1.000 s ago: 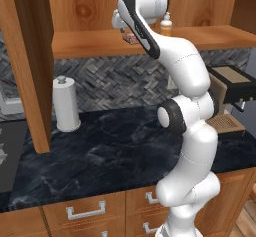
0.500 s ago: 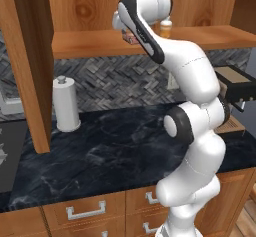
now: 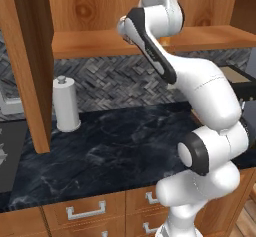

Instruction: Pick up the soap dispenser and bar soap from the sink, and place them back in the cabinet, and close the cabinet doors.

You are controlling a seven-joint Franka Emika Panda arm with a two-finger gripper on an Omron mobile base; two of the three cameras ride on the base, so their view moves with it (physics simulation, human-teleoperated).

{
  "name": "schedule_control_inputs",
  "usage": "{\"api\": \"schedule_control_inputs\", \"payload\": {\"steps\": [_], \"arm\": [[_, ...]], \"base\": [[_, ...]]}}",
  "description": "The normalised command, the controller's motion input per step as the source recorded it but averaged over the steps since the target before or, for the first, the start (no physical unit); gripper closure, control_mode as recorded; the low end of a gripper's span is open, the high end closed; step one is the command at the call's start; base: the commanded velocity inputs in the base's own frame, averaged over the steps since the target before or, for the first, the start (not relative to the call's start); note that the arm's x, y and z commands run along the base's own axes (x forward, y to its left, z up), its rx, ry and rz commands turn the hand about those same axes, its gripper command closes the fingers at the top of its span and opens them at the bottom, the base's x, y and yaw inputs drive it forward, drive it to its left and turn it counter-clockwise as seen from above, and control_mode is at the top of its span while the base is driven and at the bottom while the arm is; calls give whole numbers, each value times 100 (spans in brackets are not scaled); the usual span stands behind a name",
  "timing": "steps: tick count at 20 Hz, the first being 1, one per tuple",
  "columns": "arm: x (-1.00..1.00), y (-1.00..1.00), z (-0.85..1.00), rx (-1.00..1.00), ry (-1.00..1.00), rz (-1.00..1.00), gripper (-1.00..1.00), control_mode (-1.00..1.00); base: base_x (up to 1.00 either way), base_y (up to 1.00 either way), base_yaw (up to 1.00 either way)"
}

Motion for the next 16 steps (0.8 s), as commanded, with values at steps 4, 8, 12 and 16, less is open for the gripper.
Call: {"api": "schedule_control_inputs", "payload": {"steps": [4,8,12,16], "arm": [[-82,-61,0,10,-2,0,-100,-100],[-70,-57,0,8,0,0,-100,-100],[-66,-37,0,1,0,0,-100,-100],[-61,-24,0,0,0,0,-100,-100]], "base": [[0,0,0],[0,0,0],[0,0,0],[0,0,0]]}}
